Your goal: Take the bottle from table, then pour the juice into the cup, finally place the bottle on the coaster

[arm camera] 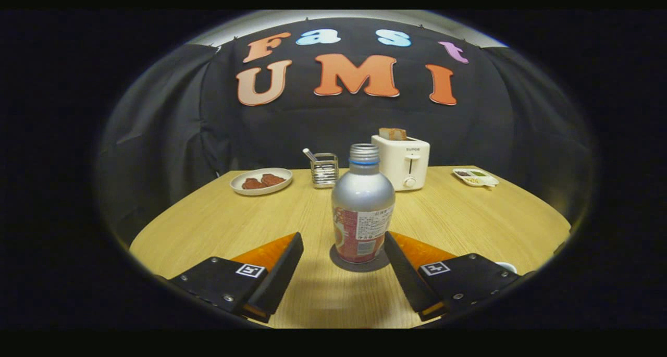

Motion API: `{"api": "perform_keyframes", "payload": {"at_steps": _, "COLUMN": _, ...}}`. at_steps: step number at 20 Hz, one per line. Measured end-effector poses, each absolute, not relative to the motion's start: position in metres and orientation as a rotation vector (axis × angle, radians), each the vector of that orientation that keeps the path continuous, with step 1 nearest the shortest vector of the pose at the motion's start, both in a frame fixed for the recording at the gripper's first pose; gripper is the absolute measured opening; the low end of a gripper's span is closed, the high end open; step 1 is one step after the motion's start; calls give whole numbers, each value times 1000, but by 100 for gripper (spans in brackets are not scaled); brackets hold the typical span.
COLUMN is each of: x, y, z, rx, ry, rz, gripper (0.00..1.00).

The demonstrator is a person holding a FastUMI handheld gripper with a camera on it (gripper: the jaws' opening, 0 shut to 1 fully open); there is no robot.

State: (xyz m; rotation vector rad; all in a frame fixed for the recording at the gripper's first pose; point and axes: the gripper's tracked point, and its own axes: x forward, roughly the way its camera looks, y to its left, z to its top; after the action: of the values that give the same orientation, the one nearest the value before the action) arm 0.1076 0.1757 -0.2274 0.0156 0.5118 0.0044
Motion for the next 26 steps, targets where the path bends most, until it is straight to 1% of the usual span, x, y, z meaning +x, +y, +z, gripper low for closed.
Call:
{"api": "perform_keyframes", "payload": {"at_steps": 5, "x": 76, "y": 172, "z": -169, "rx": -7, "ry": 387, "rz": 110, "gripper": 95}}
{"api": "perform_keyframes", "payload": {"at_steps": 10, "x": 43, "y": 139, "z": -103, "rx": 38, "ry": 272, "rz": 149, "gripper": 96}}
{"api": "perform_keyframes", "payload": {"at_steps": 13, "x": 15, "y": 112, "z": -68, "rx": 18, "ry": 186, "rz": 150, "gripper": 96}}
{"api": "perform_keyframes", "payload": {"at_steps": 17, "x": -21, "y": 77, "z": -42, "rx": 51, "ry": 111, "rz": 132, "gripper": 96}}
{"api": "perform_keyframes", "payload": {"at_steps": 20, "x": -41, "y": 50, "z": -16, "rx": 57, "ry": 16, "rz": 115, "gripper": 96}}
{"api": "perform_keyframes", "payload": {"at_steps": 22, "x": -52, "y": 31, "z": -7, "rx": 88, "ry": -16, "rz": 85, "gripper": 95}}
{"api": "perform_keyframes", "payload": {"at_steps": 26, "x": -67, "y": 16, "z": 2, "rx": 164, "ry": -51, "rz": 103, "gripper": 95}}
